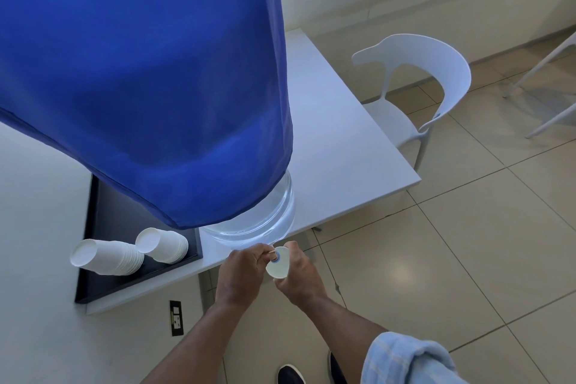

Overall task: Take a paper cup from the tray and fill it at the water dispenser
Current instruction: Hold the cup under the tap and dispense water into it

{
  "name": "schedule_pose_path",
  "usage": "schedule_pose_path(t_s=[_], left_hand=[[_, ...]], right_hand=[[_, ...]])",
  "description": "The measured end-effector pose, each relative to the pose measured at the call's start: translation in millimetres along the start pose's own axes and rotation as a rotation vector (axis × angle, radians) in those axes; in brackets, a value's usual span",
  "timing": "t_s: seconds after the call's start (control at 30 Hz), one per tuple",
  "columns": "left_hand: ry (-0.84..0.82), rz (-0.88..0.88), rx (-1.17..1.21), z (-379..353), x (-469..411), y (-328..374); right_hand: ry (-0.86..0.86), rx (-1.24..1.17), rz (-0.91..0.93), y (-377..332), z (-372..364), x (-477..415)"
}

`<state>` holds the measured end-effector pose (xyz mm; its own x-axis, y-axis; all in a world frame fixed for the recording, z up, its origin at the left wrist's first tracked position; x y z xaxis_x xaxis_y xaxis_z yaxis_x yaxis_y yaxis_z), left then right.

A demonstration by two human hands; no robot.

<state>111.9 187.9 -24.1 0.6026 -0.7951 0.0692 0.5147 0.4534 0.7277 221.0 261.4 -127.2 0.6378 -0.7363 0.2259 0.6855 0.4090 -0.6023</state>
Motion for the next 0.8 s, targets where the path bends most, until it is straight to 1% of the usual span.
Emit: schedule_pose_path(t_s=[0.53,0.8], left_hand=[[0.004,0.000,-0.002,-2.7,-0.7,-3.0],[0.040,0.008,0.027,-4.8,1.0,-6.9]], right_hand=[[0.003,-0.008,0.013,-0.4,-1.4,0.6],[0.003,-0.026,0.001,0.7,-3.1,0.8]])
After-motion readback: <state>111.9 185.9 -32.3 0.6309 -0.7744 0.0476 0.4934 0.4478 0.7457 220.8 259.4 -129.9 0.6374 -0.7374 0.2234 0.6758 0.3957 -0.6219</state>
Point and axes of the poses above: each hand's wrist, its own x-axis away from the middle knuckle, its own z-axis out of the back of the hand, y = z × x, the point moved 5 cm from there along -x, towards the middle knuckle, and after that the axes turned 14 degrees about x, right-handed, at the moved point
